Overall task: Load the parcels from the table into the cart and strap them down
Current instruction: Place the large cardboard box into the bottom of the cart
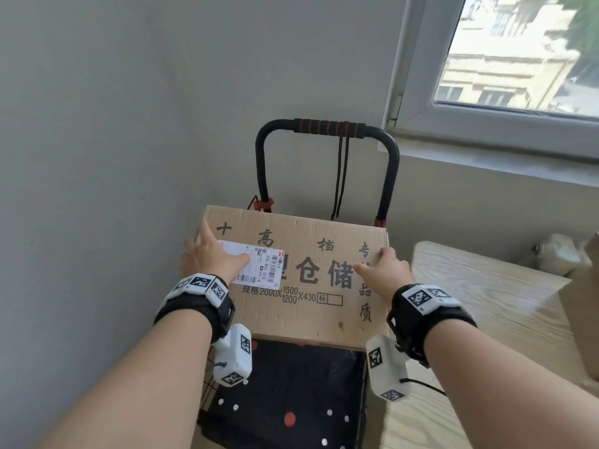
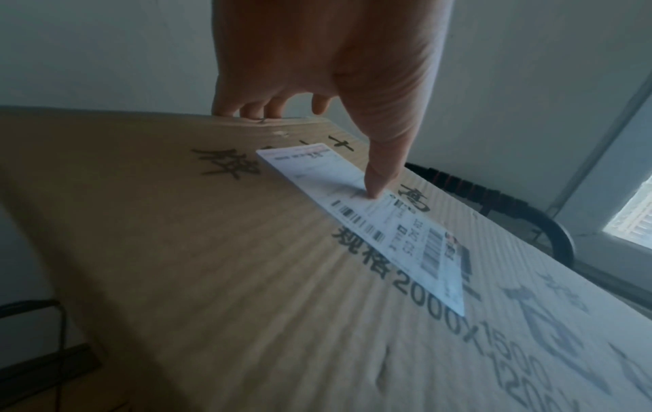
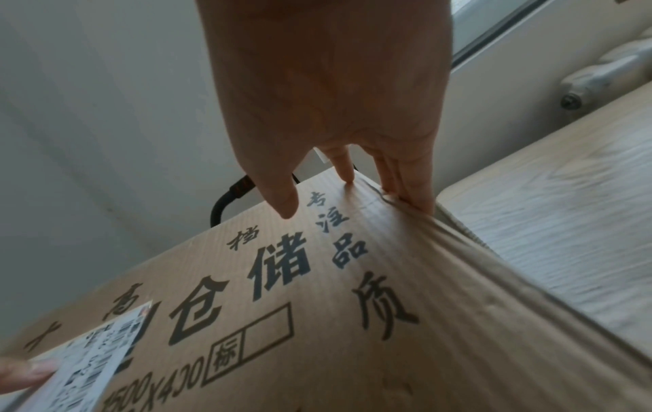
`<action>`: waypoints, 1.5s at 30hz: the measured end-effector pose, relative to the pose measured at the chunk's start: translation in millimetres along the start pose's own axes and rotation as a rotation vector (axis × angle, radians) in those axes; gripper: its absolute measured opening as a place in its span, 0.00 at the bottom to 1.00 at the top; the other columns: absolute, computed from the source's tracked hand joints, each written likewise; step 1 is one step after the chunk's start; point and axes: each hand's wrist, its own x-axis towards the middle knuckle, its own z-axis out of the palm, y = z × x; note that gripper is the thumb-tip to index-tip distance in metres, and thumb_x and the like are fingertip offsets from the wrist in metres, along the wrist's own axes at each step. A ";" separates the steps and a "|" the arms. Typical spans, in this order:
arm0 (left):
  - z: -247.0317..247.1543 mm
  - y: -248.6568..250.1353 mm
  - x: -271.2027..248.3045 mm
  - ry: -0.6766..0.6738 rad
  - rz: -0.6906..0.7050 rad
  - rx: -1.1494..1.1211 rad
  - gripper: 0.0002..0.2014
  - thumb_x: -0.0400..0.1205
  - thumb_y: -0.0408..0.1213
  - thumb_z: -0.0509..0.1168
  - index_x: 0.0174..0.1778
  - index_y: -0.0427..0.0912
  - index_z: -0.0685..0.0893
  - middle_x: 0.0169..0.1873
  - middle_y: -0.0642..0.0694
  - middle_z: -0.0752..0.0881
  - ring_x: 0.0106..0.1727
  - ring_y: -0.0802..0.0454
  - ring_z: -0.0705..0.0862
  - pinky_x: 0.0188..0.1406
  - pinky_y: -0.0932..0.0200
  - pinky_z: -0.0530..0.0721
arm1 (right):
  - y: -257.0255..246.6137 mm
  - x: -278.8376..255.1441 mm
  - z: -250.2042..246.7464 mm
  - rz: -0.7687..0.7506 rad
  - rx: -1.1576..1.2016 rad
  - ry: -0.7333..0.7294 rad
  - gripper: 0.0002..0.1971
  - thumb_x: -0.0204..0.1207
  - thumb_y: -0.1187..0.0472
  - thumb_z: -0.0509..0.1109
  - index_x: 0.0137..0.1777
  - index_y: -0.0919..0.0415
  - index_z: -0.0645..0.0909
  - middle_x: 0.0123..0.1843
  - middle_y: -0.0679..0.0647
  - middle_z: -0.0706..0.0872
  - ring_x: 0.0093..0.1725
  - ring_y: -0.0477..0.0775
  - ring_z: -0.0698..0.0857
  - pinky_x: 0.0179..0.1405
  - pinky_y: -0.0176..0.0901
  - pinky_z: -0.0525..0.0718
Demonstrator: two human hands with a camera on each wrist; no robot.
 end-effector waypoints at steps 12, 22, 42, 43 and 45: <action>90.7 -28.0 100.7 -0.289 -0.006 -0.178 0.51 0.72 0.37 0.75 0.84 0.56 0.47 0.76 0.41 0.67 0.69 0.42 0.76 0.58 0.47 0.80 | -8.2 44.6 64.4 0.267 0.024 0.083 0.30 0.78 0.50 0.66 0.77 0.56 0.61 0.69 0.65 0.70 0.46 0.59 0.75 0.43 0.45 0.74; 159.2 -81.9 118.8 -0.484 -0.176 -0.142 0.43 0.69 0.36 0.73 0.79 0.48 0.59 0.66 0.41 0.79 0.51 0.42 0.87 0.47 0.50 0.87 | 0.8 57.7 125.9 0.342 -0.274 0.145 0.30 0.73 0.46 0.70 0.69 0.57 0.66 0.65 0.62 0.68 0.64 0.66 0.73 0.58 0.56 0.78; 283.7 -186.1 104.1 -0.538 -0.291 -0.205 0.45 0.68 0.31 0.74 0.79 0.56 0.60 0.61 0.49 0.79 0.49 0.46 0.84 0.41 0.57 0.85 | 87.9 102.1 261.4 0.733 -0.039 -0.075 0.36 0.73 0.53 0.71 0.77 0.62 0.59 0.69 0.67 0.72 0.63 0.67 0.78 0.55 0.51 0.79; 293.8 -192.5 103.5 -0.537 -0.304 -0.205 0.45 0.68 0.31 0.74 0.79 0.56 0.61 0.62 0.48 0.79 0.50 0.45 0.84 0.43 0.58 0.83 | 95.1 107.4 268.5 0.734 -0.028 -0.074 0.35 0.73 0.53 0.71 0.75 0.62 0.60 0.67 0.65 0.75 0.60 0.66 0.80 0.55 0.52 0.82; 313.6 -206.5 102.9 -0.541 -0.331 -0.192 0.45 0.68 0.30 0.75 0.79 0.55 0.62 0.65 0.46 0.78 0.53 0.46 0.81 0.46 0.58 0.80 | 108.5 114.8 282.5 0.732 0.022 -0.078 0.33 0.74 0.54 0.70 0.75 0.61 0.60 0.59 0.61 0.79 0.54 0.63 0.83 0.55 0.56 0.85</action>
